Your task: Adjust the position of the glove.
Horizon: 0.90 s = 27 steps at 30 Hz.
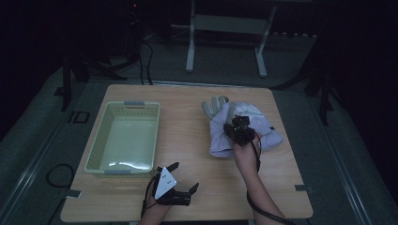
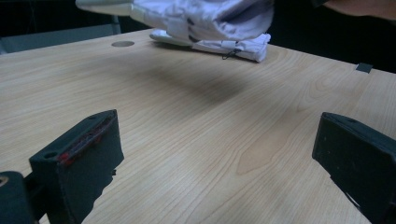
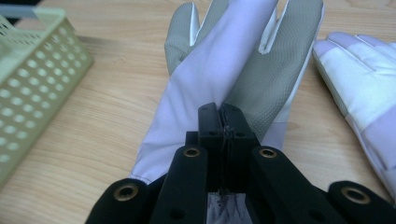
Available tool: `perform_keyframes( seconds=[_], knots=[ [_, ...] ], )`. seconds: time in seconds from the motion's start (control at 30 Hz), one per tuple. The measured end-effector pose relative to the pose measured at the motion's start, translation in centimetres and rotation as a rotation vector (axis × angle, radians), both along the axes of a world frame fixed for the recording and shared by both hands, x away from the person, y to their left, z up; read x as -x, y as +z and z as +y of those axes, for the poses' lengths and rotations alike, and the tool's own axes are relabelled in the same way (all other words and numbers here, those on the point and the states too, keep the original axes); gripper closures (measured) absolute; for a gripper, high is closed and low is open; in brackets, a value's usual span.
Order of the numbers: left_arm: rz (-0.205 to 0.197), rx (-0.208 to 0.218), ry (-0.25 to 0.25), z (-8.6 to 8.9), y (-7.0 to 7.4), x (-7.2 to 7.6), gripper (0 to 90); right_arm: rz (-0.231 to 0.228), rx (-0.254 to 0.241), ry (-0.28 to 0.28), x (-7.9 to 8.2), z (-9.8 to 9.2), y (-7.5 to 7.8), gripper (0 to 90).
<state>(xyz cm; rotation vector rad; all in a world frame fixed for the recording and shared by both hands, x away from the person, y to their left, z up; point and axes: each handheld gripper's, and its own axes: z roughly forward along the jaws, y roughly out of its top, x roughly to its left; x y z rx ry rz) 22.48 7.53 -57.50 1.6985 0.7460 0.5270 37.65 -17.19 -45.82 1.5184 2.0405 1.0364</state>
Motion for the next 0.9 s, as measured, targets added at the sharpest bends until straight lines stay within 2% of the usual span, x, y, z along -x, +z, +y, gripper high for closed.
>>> perform_keyframes(
  seconds=[0.1,0.2,0.27,0.4,0.43,0.7,0.9],
  knots=[
    [0.000,0.000,0.001,0.0,0.0,0.0,1.7,-0.009,-0.033,-0.002,1.5,0.4,0.4,88.2],
    [-0.002,0.001,0.002,0.0,0.0,0.0,1.7,-0.025,-0.021,0.002,3.1,1.1,0.3,88.2],
    [-0.007,0.001,0.009,0.0,0.0,0.1,1.7,-0.038,-0.022,-0.003,3.9,1.4,-0.1,88.2],
    [-0.019,0.001,0.008,0.0,0.0,0.2,1.7,-0.019,-0.039,-0.005,5.2,2.1,-1.5,88.2],
    [-0.021,0.000,0.010,0.0,0.0,0.2,1.6,-0.010,-0.050,-0.005,5.3,2.3,-2.0,88.2],
    [-0.016,0.006,0.010,0.1,0.0,0.2,1.7,0.033,-0.038,-0.007,5.4,3.7,-5.0,88.2],
    [-0.012,0.008,0.008,0.0,0.0,0.2,1.6,0.053,-0.037,-0.017,4.7,4.6,-6.2,88.1]
  ],
)
